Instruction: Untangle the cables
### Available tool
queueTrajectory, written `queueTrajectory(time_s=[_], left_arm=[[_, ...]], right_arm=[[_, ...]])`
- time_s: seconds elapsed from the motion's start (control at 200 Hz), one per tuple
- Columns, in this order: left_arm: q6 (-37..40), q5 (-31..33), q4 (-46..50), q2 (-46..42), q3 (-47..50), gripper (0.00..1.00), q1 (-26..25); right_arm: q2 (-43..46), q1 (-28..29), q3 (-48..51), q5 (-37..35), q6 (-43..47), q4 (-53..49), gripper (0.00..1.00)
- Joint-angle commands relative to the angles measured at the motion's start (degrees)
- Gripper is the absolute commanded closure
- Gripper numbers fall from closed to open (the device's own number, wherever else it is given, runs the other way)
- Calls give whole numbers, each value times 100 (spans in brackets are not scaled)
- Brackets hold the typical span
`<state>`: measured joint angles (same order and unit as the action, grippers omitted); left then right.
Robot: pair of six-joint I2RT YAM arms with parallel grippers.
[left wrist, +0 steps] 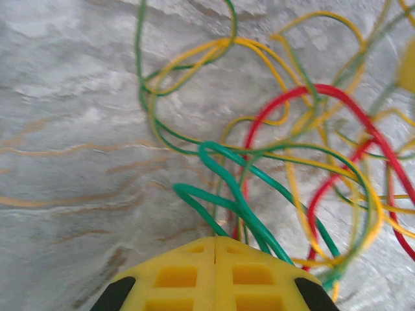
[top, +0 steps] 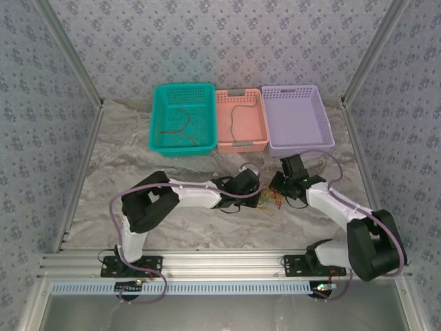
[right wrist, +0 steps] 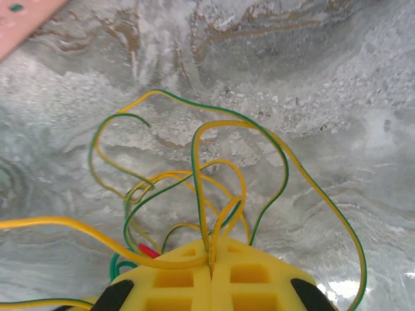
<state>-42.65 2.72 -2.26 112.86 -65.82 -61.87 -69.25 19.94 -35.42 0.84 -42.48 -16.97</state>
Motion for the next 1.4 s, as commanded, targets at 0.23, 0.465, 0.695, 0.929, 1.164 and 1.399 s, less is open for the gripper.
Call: queueTrajectory(time_s=[0.23,0.465,0.695,0.929,1.164,1.399], left_arm=[[-216,1385,607,-2779,2041,100,718],[-74,421,349,-3833,2439,97,920],[212,-280,-406,-3439,2037,51,578],[-37,-117,-398,-3563,1819,41,601],[-765,52,477,-4388,1867,40,979],[-2004,12,1035,-4446,1824,38,1116]], right_arm=[[1209,-297,-802,-153,239,-1226,100],[1248,-276,-957,549,384,-693,100],[1061,216,-1724,1555,913,-591,100],[984,697,-2153,1468,1101,-831,100],[891,704,-2030,1584,991,-541,100],[698,767,-1909,1836,865,-70,100]])
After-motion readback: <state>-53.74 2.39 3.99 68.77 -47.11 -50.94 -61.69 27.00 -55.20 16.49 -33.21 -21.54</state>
